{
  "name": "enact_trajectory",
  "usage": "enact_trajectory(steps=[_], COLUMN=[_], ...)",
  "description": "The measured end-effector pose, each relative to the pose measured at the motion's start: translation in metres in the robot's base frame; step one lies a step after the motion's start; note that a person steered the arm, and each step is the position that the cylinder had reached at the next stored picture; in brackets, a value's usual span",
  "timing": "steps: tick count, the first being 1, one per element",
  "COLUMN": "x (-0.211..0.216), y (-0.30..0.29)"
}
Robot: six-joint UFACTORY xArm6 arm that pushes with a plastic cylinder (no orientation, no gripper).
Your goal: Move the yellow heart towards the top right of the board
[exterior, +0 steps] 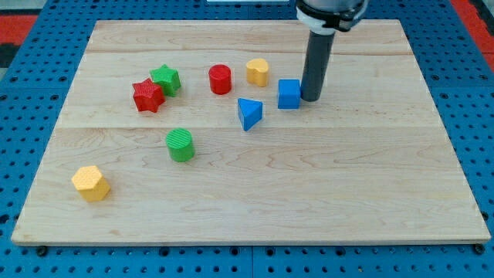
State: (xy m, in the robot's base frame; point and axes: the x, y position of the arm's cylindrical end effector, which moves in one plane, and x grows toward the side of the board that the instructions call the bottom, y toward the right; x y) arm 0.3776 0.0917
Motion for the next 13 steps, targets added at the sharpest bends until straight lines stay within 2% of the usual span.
enact_trajectory(steps=[1, 3, 4, 6, 7, 9, 11, 13], x=[0.000, -0.038, -0.047, -0.048, -0.040, -0.027, -0.037, -0.053], y=[0.000, 0.005, -0.013, -0.071, -0.083, -0.144, -0.206, -0.158])
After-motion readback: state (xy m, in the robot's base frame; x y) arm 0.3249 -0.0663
